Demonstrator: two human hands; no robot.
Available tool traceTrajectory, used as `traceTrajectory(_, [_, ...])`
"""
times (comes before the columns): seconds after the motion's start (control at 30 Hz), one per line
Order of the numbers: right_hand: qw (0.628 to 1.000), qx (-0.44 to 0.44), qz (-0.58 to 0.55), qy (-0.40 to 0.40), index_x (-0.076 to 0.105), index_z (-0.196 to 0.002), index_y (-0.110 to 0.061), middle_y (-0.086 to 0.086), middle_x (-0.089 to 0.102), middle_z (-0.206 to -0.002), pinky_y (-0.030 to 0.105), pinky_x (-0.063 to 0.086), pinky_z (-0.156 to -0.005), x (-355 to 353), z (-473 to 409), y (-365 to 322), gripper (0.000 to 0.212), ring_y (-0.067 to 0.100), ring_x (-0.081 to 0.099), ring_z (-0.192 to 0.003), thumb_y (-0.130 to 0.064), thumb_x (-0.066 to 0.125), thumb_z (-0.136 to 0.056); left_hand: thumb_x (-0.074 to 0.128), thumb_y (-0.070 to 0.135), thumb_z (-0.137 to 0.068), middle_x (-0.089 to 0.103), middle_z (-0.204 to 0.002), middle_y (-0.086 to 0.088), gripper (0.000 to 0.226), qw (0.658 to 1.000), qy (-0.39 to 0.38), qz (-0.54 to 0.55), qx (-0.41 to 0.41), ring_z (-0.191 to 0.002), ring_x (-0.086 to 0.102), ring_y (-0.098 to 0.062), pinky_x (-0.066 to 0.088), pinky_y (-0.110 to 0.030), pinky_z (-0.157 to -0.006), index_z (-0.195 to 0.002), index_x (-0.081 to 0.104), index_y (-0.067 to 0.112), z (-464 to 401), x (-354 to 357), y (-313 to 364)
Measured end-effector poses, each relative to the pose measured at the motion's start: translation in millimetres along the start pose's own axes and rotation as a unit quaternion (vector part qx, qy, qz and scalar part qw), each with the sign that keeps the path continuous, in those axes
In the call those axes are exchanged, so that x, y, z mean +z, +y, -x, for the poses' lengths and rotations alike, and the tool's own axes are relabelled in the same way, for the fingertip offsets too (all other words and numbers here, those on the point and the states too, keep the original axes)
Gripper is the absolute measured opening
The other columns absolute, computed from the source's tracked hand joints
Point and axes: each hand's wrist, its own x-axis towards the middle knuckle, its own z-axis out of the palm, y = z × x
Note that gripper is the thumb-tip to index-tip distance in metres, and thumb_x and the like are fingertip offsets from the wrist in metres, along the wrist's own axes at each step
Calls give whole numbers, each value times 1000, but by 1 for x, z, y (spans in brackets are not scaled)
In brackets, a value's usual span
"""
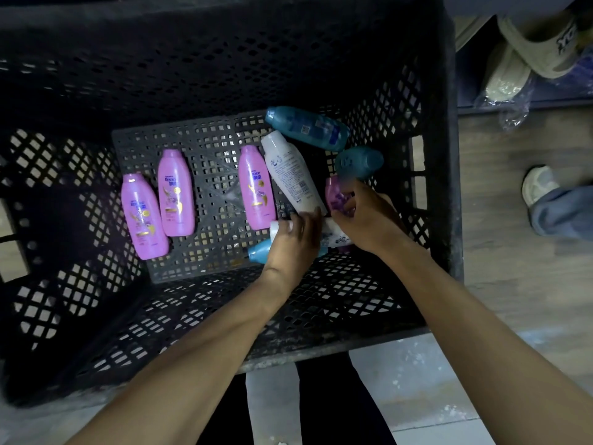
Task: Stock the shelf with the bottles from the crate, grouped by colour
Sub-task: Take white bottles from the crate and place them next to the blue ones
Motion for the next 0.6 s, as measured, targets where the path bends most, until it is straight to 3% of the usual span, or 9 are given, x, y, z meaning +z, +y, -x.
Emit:
traceTrajectory(0.1, [1000,-9,-6,-2,49,-123,-30,0,59,-120,21,44,-60,-2,1,0,34,12,59,-87,-32,64,-93,51,18,-91,55,-120,-17,65,999,-41,-24,0,-102,57,-32,54,-44,-78,-148,29,-3,-4,-7,-4])
traceTrajectory(0.2, [1000,-13,-8,-2,50,-122,-32,-1,60,-119,26,52,-65,0,1,-1,33,14,62,-89,-32,65,-92,62,24,-88,57,-114,-16,65,999,-25,-44,5,-90,62,-30,56,-39,-67,-143,36,-2,-12,-11,-7])
traceTrajectory(0.3, [1000,-19,4,7,51,-119,-31,1,60,-117,29,52,-72,2,2,-2,31,16,62,-93,-33,65,-91,82,29,-53,48,-86,-15,61,999,3,-50,-7,-63,57,-22,47,-29,-45,-106,60,7,-8,-18,-15])
traceTrajectory(0.4, [999,-40,29,10,52,-118,-27,1,62,-112,21,45,-60,4,1,-5,31,15,62,-87,-33,65,-92,83,31,-40,58,-76,-6,50,999,-22,-47,10,-58,57,-19,47,-25,-42,-88,74,21,-4,-21,-25])
traceTrajectory(0.5, [997,-55,48,24,52,-122,-25,2,64,-114,27,54,-70,3,-1,-14,34,19,64,-96,-33,65,-91,83,26,-49,64,-76,-2,48,997,-76,-3,-12,-60,64,-19,48,-24,-44,-95,69,16,5,-22,-45])
traceTrajectory(0.6, [996,-73,38,45,53,-123,-18,3,65,-114,32,53,-84,6,-6,-24,35,20,63,-100,-29,65,-92,76,23,-75,59,-111,-11,65,980,-140,92,-103,-87,67,-28,49,-33,-60,-128,42,5,28,-16,-72])
